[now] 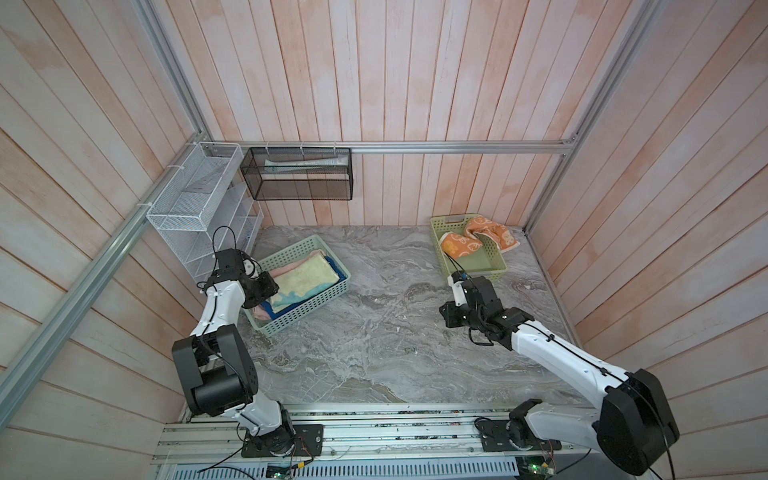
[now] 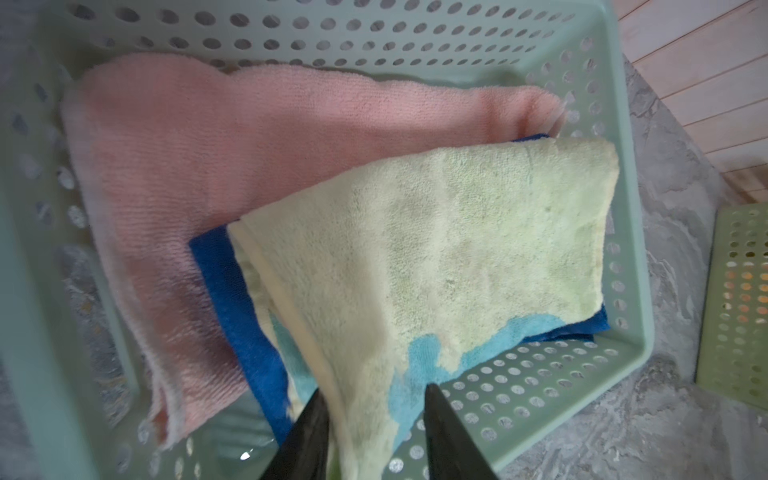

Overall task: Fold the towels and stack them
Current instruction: 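Release the towel in the mint basket while the right gripper reaches into the light-green basket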

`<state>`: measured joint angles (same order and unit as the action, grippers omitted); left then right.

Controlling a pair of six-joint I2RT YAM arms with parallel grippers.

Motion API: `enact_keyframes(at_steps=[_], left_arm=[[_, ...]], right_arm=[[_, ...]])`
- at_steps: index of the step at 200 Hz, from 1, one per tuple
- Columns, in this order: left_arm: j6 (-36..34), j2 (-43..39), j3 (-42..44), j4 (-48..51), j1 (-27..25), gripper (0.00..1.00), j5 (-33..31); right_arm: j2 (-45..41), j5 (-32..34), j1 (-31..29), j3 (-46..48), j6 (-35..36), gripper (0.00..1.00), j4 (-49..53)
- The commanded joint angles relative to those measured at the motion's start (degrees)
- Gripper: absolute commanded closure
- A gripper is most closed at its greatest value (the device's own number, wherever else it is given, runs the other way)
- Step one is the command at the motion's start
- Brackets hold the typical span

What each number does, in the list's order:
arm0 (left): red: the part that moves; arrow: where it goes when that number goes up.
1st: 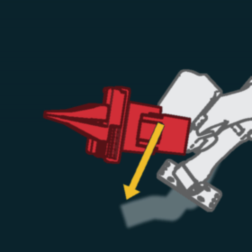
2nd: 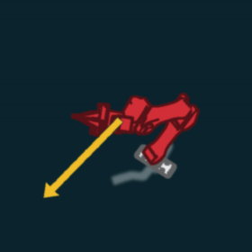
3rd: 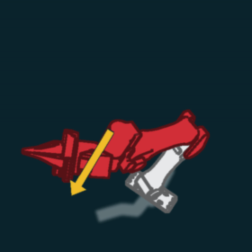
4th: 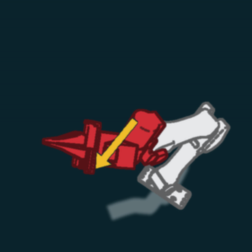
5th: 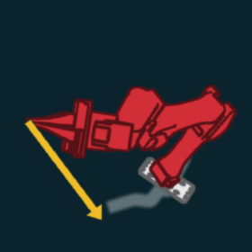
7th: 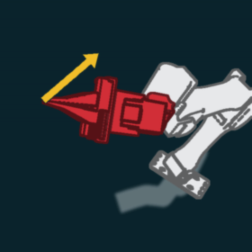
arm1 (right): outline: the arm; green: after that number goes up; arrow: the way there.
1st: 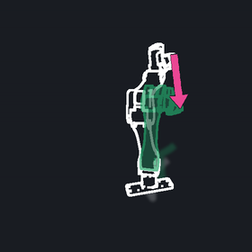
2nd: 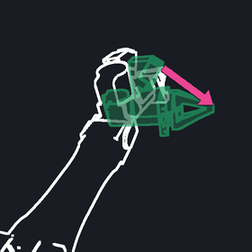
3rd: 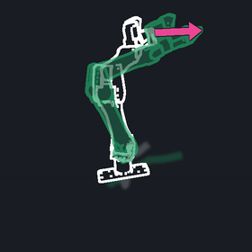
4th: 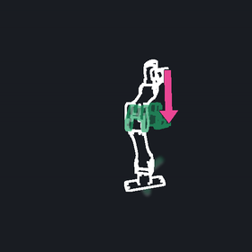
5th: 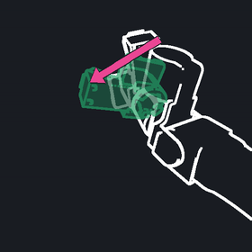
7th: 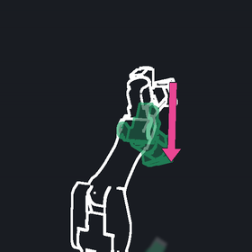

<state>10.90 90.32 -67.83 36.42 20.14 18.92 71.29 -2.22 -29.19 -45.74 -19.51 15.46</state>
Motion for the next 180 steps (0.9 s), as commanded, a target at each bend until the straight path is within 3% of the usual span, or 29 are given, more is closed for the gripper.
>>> enact_keyframes(at_steps=[1, 61, 118, 180], left_arm=[[-1.0, -5.8, -0.7, -2.4, 0.3, 0.60, -2.5], [0.0, -11.9, -1.5, -2.9, -2.6, 0.62, -0.1], [4.9, -9.8, 1.6, -9.6, -23.1, 0.62, -1.3], [10.4, 6.4, -4.2, -20.1, -42.2, 0.64, 0.3]], right_arm=[[2.5, 3.1, 2.9, -5.0, 2.9, 0.70, 0.6], [16.8, 3.0, 12.4, -20.7, 6.3, 0.57, 2.0], [32.6, -3.7, 24.3, -35.2, 5.7, 0.53, 8.1], [44.6, -4.2, 30.0, -45.9, 6.5, 0.50, 9.8]])
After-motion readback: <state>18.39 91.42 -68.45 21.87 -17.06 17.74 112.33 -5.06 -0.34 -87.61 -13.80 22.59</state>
